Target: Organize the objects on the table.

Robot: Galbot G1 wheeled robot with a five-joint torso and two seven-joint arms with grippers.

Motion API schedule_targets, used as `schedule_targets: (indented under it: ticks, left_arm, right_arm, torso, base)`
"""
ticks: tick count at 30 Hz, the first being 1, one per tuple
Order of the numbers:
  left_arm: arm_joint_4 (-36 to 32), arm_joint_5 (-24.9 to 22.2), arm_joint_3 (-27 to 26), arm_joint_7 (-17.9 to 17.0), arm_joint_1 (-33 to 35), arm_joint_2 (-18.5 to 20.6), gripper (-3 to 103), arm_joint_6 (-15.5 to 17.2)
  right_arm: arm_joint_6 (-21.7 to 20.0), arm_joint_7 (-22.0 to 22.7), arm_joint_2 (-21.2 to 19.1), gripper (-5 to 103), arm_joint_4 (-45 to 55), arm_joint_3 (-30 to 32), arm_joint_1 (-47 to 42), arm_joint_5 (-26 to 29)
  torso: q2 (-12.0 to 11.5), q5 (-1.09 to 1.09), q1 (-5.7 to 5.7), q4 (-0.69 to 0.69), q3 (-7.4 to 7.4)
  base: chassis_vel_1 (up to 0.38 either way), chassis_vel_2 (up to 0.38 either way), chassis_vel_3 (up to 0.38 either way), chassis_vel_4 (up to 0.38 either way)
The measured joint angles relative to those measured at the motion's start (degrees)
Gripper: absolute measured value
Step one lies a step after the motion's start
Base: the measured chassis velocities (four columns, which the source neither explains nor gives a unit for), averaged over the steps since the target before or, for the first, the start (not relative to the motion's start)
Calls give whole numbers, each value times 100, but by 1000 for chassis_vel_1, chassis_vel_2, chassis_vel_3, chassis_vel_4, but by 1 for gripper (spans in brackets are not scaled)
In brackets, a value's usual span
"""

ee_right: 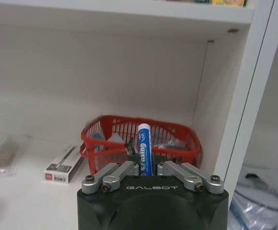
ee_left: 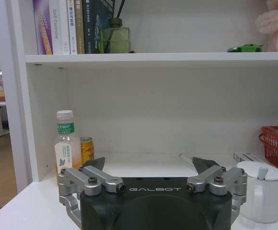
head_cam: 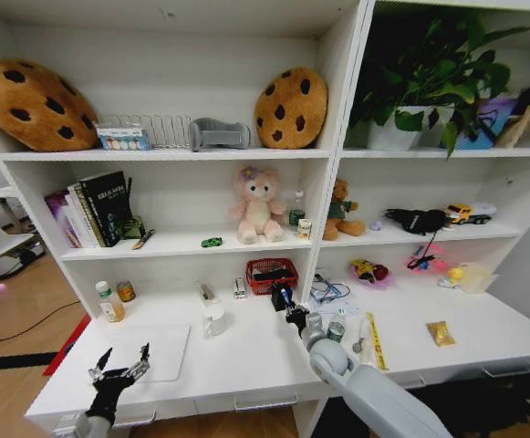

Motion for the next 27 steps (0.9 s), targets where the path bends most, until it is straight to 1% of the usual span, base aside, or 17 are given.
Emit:
schedule_targets:
  ticks: [10, 12, 13, 16, 27]
  left_arm:
    - [-60, 13, 7, -5, 23, -3, 100, 9]
    - [-109, 24, 10, -7, 42, -2, 100, 22]
    - [-109, 24, 10, -7, 42, -2, 100, 22]
    - [-162, -7, -29, -21, 42, 37, 100, 44]
    - [-172, -24, -47, -28, 42, 35, 100, 48]
  right_arm:
    - [52, -96, 28, 12, -187, -132, 372, -9]
    - [103, -159, 119, 12, -500, -334, 726, 10]
    - [103, -159, 119, 12, -500, -334, 726, 10]
    - [224, -282, 282, 12, -1019, -556, 1095, -70]
    - [509, -605, 463, 12, -1798, -682, 1515, -220]
  torso:
    - [0, 0, 0, 0, 0]
    - [0, 0, 0, 1, 0]
    - [0, 0, 0, 1, 0]
    - [1, 0, 0, 1, 0]
    - [0, -1, -1, 0, 0]
  base:
    - [0, 0, 0, 0]
    - [0, 0, 0, 0]
    - [0, 0, 0, 0]
    - [0, 0, 0, 0]
    - [0, 0, 0, 0]
